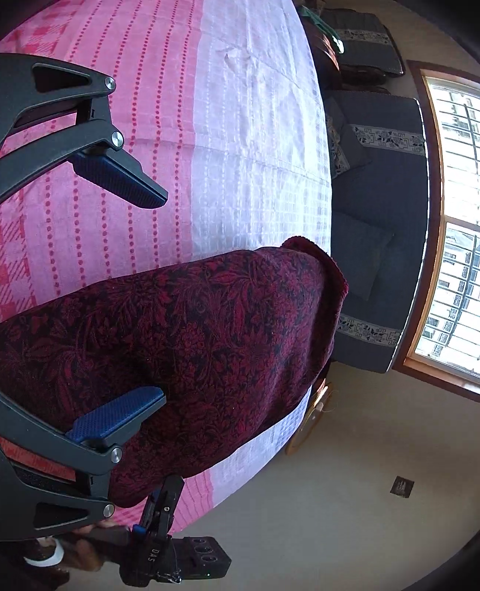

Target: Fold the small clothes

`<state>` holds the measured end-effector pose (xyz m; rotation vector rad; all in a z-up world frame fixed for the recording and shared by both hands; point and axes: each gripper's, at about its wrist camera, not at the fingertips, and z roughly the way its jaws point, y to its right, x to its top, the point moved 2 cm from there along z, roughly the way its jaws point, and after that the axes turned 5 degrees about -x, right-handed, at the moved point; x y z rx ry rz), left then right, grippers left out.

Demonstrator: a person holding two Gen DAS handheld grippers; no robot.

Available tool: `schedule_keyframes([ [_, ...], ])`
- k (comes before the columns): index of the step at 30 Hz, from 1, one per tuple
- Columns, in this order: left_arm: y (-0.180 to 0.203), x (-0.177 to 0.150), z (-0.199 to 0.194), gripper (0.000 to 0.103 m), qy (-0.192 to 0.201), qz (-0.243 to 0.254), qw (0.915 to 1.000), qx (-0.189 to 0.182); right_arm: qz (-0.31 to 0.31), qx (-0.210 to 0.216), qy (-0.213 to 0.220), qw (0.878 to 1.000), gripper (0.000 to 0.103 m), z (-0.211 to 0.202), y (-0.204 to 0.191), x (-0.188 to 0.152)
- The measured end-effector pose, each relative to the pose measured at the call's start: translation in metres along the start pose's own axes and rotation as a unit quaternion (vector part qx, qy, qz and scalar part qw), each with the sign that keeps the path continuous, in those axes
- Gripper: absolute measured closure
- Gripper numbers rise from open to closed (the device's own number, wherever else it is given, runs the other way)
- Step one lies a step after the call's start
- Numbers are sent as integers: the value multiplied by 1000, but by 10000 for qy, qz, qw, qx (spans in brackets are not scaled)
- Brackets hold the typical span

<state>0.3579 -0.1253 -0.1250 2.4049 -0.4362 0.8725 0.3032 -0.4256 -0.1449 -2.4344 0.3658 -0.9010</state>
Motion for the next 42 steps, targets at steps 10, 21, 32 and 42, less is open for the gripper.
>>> schedule_keyframes([
  [10,-46,21,42,6,-564,-1171,9691,-2098,49,350,-711,9968,33,32,12,36],
  [21,-31,31,69,6,-1005,-750,9576,-2594,196,1532,-1275,9797,32,67,9,48],
  [32,-29,15,62,24,-837,-717,9688,-2221,167,1557,-1145,9810,47,83,-12,45],
  [42,6,20,56,38,-634,-39,9902,-1242,72,1349,-803,9876,65,72,-27,39],
])
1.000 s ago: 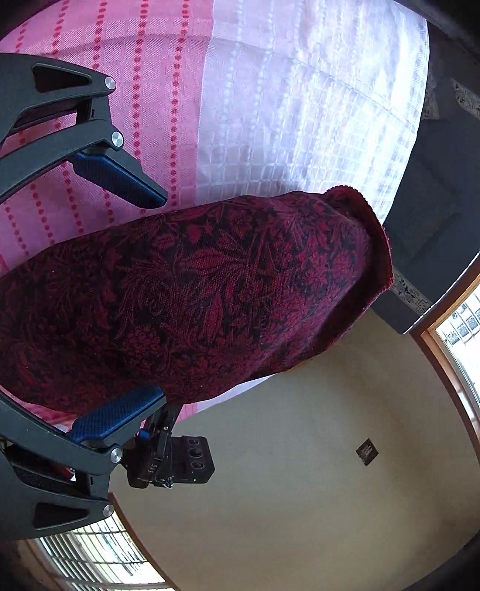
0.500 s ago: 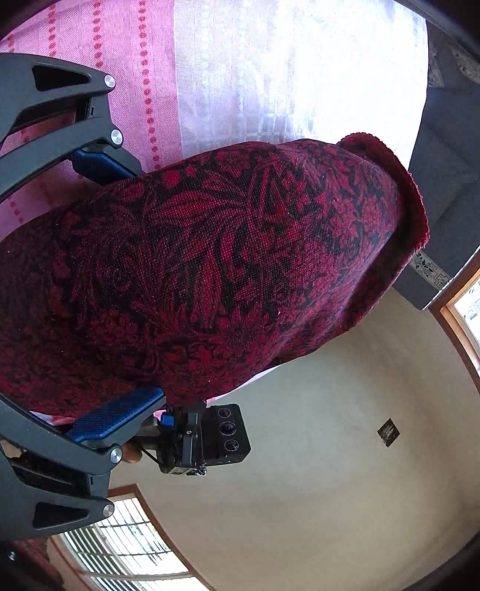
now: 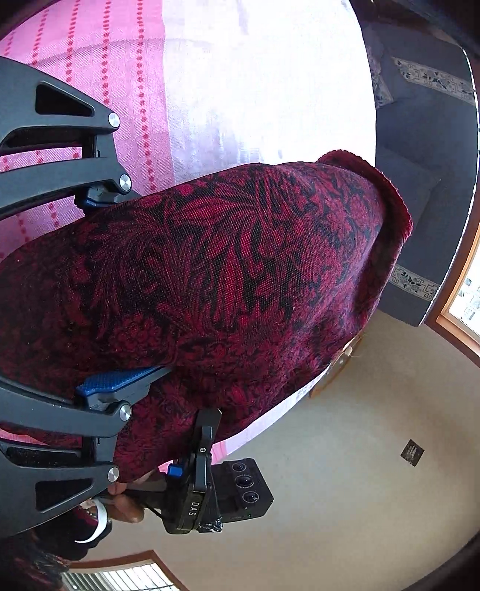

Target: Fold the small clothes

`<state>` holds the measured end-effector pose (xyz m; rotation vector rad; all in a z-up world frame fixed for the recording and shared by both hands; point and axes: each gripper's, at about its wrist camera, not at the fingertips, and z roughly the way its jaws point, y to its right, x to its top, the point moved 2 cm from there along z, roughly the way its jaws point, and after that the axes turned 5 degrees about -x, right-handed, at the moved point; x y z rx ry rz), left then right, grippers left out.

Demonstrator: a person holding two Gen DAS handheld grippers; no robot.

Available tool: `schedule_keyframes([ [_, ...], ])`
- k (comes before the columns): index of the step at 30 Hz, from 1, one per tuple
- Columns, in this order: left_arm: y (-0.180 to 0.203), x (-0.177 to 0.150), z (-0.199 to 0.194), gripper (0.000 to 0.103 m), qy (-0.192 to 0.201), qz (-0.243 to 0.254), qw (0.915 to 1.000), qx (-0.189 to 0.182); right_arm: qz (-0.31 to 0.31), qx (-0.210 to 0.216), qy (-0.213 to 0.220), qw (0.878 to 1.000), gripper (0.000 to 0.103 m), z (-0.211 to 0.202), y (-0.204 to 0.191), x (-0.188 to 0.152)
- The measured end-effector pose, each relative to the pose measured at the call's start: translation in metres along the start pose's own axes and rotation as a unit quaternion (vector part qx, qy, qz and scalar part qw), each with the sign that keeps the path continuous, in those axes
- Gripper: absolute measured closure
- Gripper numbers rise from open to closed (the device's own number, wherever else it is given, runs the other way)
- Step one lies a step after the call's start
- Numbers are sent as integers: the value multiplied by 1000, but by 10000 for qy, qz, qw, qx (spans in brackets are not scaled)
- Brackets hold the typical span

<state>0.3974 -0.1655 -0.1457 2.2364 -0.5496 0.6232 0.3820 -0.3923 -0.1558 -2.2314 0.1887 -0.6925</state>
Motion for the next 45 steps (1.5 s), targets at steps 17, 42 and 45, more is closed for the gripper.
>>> schedule_keyframes([
  [17,56,-17,-20,41,270,682,9912,1099,-71,-79,408,9991,68,-23,-37,-21],
  [42,61,-35,-56,41,335,737,9848,1539,-233,128,333,9991,68,-22,-77,-51],
  [45,61,-36,-59,41,326,721,9846,1558,-227,148,309,9992,68,-21,-73,-50],
])
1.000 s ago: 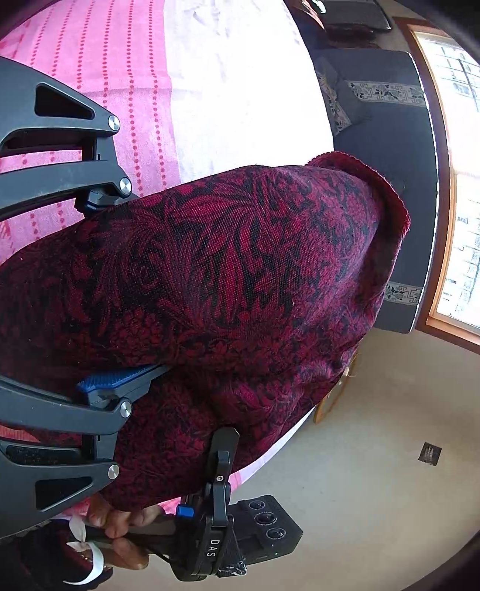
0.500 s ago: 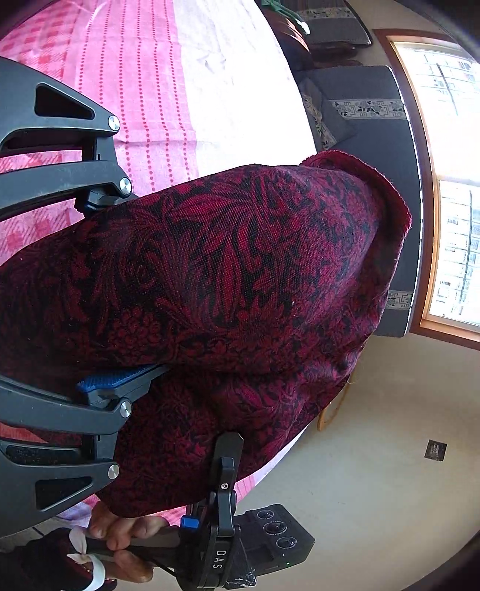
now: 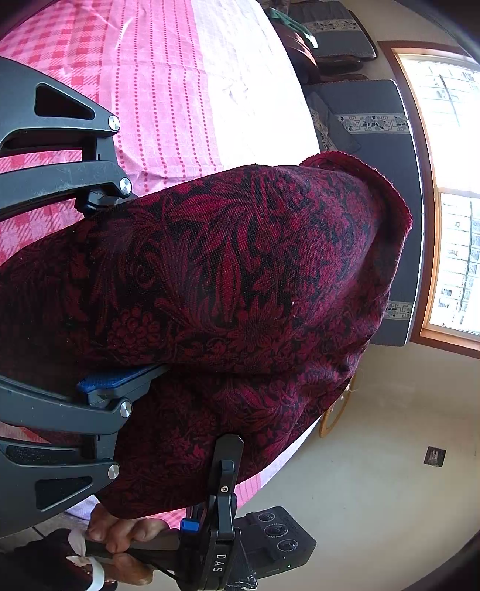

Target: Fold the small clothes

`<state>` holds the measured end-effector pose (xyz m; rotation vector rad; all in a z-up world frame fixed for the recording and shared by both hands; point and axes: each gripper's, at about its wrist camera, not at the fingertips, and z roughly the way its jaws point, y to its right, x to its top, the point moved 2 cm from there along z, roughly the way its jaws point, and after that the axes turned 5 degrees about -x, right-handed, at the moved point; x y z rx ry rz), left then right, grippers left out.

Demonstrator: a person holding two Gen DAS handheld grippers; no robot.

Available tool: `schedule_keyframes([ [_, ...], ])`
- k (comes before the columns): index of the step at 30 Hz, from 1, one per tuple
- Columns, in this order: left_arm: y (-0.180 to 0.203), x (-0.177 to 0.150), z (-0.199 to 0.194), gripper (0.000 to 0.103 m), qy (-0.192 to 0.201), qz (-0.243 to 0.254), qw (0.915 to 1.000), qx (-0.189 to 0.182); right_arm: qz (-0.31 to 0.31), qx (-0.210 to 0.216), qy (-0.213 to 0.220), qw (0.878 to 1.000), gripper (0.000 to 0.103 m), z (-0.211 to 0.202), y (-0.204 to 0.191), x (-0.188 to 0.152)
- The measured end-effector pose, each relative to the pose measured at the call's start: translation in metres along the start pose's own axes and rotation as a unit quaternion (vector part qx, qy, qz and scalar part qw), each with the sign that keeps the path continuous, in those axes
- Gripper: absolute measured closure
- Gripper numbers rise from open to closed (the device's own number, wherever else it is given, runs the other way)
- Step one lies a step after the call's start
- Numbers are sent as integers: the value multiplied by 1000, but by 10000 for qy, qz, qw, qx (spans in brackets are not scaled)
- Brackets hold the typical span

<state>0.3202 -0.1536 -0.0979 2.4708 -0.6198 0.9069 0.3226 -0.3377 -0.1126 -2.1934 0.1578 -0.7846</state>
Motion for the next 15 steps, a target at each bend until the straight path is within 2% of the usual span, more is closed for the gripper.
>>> schedule_keyframes([
  [15,1,-4,-13,41,-19,-72,9999,82,20,95,-121,9999,68,3,8,13],
])
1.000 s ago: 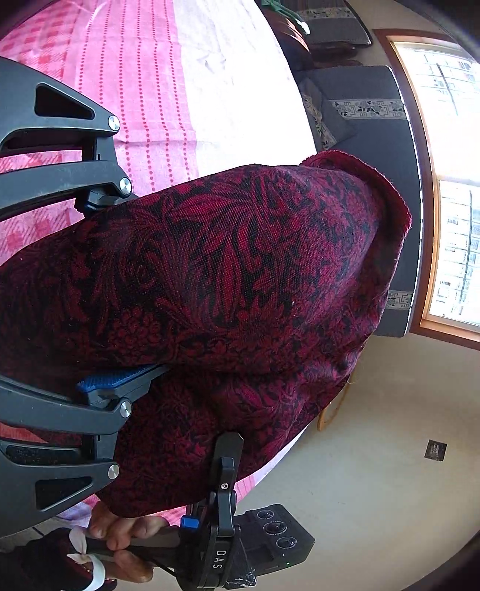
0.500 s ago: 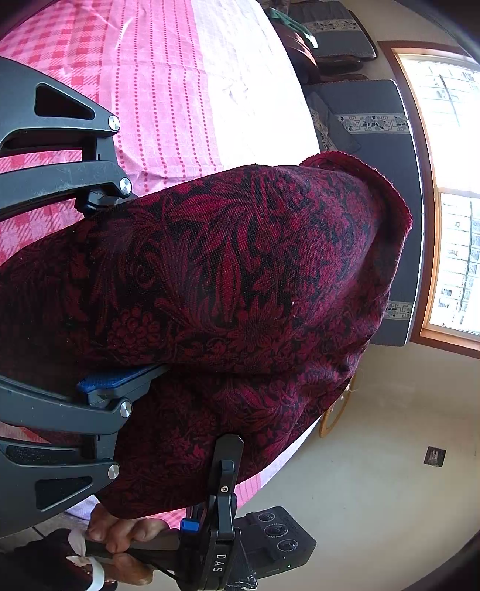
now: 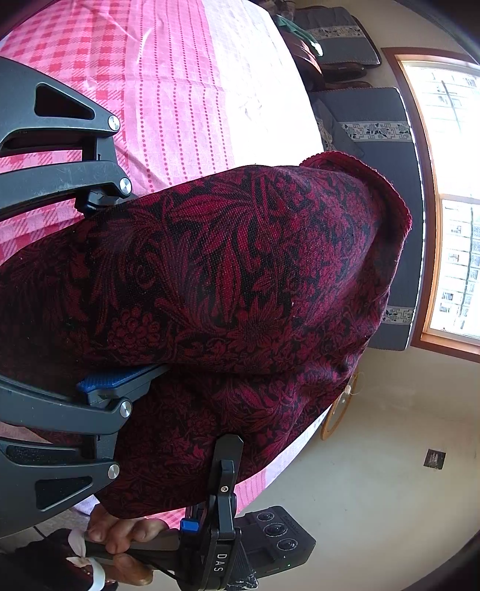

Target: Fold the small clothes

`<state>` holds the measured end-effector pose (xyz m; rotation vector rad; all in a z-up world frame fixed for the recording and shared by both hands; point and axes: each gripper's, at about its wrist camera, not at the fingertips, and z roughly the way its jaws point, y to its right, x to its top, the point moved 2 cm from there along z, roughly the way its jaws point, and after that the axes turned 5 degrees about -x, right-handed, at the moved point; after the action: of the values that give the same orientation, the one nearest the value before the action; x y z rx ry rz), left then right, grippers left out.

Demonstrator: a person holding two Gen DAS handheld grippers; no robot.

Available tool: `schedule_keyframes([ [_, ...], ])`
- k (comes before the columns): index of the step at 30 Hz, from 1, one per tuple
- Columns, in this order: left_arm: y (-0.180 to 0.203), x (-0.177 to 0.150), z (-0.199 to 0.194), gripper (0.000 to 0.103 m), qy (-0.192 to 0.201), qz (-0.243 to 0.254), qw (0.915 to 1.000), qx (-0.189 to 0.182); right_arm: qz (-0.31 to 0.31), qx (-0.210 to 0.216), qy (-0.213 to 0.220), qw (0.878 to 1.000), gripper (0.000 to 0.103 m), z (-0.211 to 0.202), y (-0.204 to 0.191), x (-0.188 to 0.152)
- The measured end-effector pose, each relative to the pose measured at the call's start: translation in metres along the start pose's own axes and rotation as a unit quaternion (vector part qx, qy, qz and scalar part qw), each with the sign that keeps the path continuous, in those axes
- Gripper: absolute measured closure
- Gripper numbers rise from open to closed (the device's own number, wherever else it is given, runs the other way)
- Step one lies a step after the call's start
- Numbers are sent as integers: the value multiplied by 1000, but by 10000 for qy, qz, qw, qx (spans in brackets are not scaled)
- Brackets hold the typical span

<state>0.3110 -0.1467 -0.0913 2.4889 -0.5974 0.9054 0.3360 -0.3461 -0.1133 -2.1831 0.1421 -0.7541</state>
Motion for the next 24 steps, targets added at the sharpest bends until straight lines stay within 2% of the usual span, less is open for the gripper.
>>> schedule_keyframes([
  [24,10,-7,-1,41,18,-18,10000,58,-128,94,-194,9997,68,1,10,17],
])
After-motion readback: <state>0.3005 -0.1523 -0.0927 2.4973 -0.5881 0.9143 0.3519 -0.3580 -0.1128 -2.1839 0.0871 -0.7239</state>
